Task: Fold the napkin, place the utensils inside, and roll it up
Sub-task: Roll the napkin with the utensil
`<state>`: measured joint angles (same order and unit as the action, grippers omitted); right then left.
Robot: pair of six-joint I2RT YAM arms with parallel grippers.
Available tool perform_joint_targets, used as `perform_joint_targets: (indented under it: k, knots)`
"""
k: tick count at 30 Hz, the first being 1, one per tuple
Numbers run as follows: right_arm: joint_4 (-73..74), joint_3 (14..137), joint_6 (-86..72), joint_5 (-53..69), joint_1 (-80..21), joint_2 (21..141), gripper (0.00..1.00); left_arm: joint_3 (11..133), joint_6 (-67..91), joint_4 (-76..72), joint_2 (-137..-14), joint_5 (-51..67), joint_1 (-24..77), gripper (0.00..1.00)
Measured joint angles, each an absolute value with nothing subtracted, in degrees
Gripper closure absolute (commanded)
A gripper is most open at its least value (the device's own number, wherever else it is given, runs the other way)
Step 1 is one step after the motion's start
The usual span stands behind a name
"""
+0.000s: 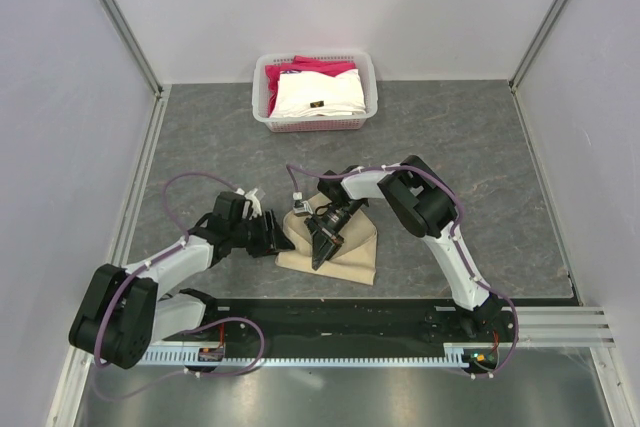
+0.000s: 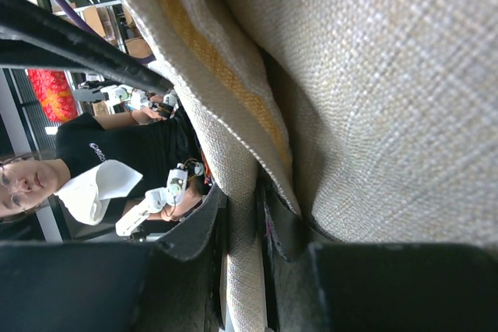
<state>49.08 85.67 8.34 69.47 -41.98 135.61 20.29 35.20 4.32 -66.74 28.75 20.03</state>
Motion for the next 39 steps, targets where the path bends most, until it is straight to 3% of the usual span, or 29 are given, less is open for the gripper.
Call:
perform_joint_targets:
  k: [6,13,18,25,31,39]
  knots:
    - [49.06,85.69,8.29,69.47,-41.87,135.63,0.86,20.27,35.29,5.32,-66.7,27.09,20.25,0.68]
    - [48.97,85.93,8.05,69.47,-41.76,135.72,0.84,20.29,35.51,6.15,-66.78,26.35,20.78,0.98]
    - [48.53,85.97,7.53,69.43,-41.67,135.7,0.77,21.04,35.57,6.83,-68.12,26.09,20.8,0.98]
    - [47.33,85.97,4.54,68.31,-41.23,134.39,0.46,21.91,35.57,7.77,-68.97,25.63,20.84,0.98]
    - [44.36,85.97,1.19,63.16,-40.62,130.3,0.38,21.96,35.57,8.03,-68.97,25.54,21.04,0.98]
    - [37.12,85.3,-1.5,50.87,-40.25,123.26,0.36,22.11,35.57,8.54,-68.97,25.3,21.04,0.98]
